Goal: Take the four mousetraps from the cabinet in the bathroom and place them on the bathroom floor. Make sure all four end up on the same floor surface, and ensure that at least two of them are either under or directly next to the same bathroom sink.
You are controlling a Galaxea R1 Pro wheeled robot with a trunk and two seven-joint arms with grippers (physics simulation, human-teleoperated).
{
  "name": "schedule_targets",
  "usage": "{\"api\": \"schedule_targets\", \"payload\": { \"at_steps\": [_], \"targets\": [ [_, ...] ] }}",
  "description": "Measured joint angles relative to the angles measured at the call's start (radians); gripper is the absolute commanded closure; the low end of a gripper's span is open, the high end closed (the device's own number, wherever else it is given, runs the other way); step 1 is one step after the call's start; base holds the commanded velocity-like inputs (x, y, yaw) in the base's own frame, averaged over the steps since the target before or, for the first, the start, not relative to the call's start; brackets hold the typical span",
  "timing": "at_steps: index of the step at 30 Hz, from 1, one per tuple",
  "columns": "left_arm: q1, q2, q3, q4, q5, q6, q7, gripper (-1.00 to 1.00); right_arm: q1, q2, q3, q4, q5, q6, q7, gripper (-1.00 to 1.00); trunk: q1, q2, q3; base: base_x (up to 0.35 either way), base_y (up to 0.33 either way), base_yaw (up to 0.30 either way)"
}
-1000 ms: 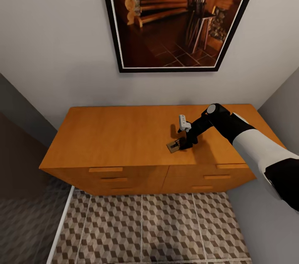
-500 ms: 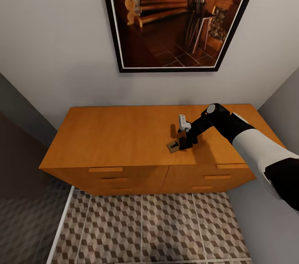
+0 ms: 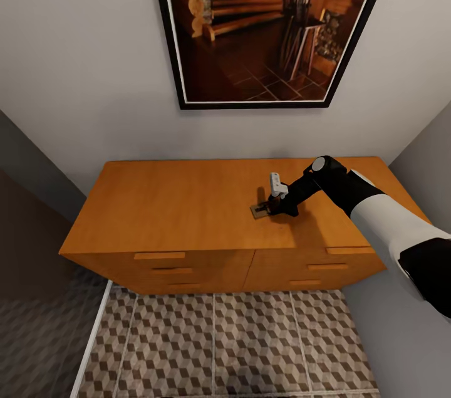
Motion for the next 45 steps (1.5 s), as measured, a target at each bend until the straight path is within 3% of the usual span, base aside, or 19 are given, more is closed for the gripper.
{"api": "schedule_targets", "payload": {
  "at_steps": [35,41,45],
  "targets": [
    [0.0,0.0,0.0,0.0,0.0,0.0,0.0,-1.0,0.004,0.0,-0.009,-0.006,0.001,0.005,0.009,1.0,0.0,0.0,0.0,0.0,0.0,0.0],
    [0.0,0.0,0.0,0.0,0.0,0.0,0.0,-1.0,0.009,0.0,-0.037,-0.006,-0.001,0.008,0.016,1.0,0.0,0.001,0.0,0.0,0.0,0.0],
    [0.0,0.0,0.0,0.0,0.0,0.0,0.0,-1.0,0.009,-0.001,-0.097,-0.05,-0.001,0.034,0.04,1.0,0.0,0.001,0.0,0.0,0.0,0.0]
  ]
}}
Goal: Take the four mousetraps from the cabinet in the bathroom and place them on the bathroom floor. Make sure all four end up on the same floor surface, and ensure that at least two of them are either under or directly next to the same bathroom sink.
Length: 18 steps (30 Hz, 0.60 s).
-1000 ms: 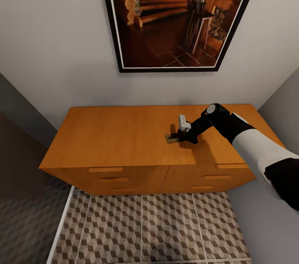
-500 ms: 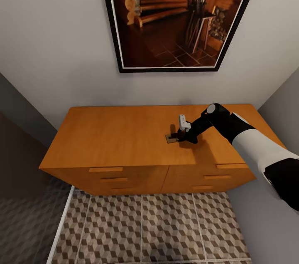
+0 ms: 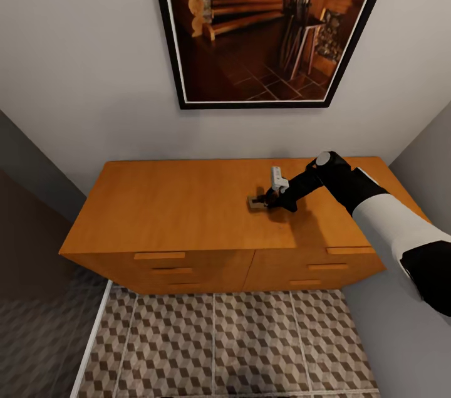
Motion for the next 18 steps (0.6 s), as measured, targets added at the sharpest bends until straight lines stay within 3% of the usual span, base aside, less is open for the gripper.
{"api": "schedule_targets", "payload": {
  "at_steps": [7,18],
  "targets": [
    [0.0,0.0,0.0,0.0,0.0,0.0,0.0,-1.0,0.0,-0.005,-0.077,-0.115,0.0,0.096,0.059,1.0,0.0,0.0,0.0,0.0,0.0,0.0],
    [0.0,0.0,0.0,0.0,0.0,0.0,0.0,-1.0,0.0,-0.006,-0.093,-0.318,-0.002,0.261,0.072,1.0,0.0,0.0,0.0,0.0,0.0,0.0]
  ]
}}
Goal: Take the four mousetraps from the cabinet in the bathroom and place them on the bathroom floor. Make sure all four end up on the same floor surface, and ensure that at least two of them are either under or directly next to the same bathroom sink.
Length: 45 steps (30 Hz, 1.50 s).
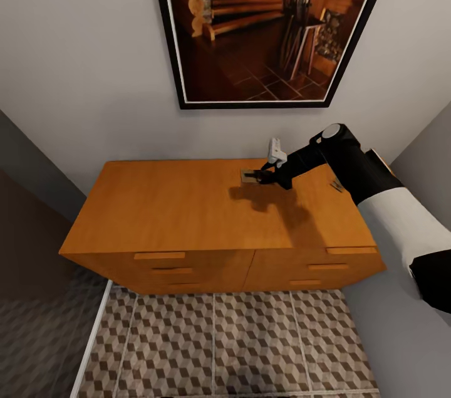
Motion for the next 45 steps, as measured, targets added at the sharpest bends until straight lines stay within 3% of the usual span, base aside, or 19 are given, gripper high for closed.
{"api": "schedule_targets", "payload": {
  "at_steps": [10,18,45],
  "targets": [
    [0.0,0.0,0.0,0.0,0.0,0.0,0.0,-1.0,0.0,-0.003,-0.004,-0.226,-0.001,0.182,0.076,1.0,0.0,0.0,0.0,0.0,0.0,0.0],
    [0.0,0.0,0.0,0.0,0.0,0.0,0.0,-1.0,0.0,-0.003,-0.001,-0.252,-0.001,0.199,0.086,1.0,0.001,0.0,0.0,-0.148,0.0,0.0],
    [0.0,0.0,0.0,0.0,0.0,0.0,-0.001,-1.0,0.0,-0.003,0.004,-0.244,-0.002,0.2,0.077,1.0,0.001,0.0,0.0,-0.327,0.0,0.0]
  ]
}}
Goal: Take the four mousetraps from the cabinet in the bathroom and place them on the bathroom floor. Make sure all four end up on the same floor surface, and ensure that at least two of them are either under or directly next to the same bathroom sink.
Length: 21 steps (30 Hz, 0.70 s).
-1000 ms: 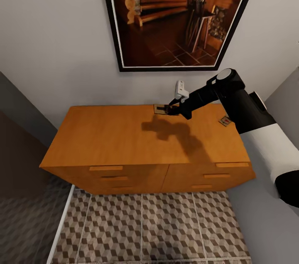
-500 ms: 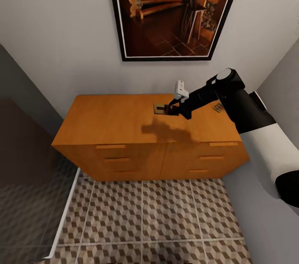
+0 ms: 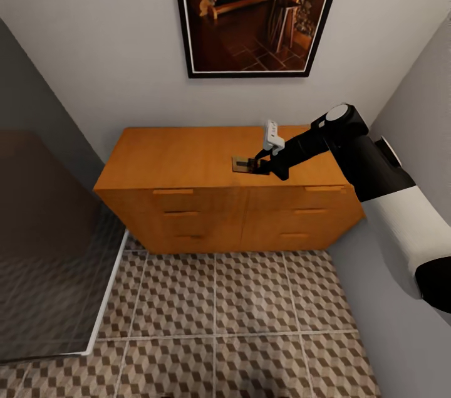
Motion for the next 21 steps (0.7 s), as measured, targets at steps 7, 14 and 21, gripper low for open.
{"api": "schedule_targets", "payload": {
  "at_steps": [7,14,21],
  "targets": [
    [0.0,0.0,0.0,0.0,0.0,0.0,0.001,-1.0,0.0,0.003,0.001,0.001,0.0,0.0,-0.002,1.0,0.0,0.0,0.0,-0.332,0.0,0.0],
    [0.0,0.0,0.0,0.0,0.0,0.0,0.0,-1.0,0.0,0.004,0.002,0.006,-0.002,-0.001,-0.003,1.0,0.0,0.0,0.0,-0.324,0.0,0.0],
    [0.0,0.0,0.0,0.0,0.0,0.0,0.0,-1.0,0.0,0.006,0.003,0.076,-0.002,-0.007,-0.013,1.0,0.0,0.0,0.0,-0.115,0.0,0.0]
  ]
}}
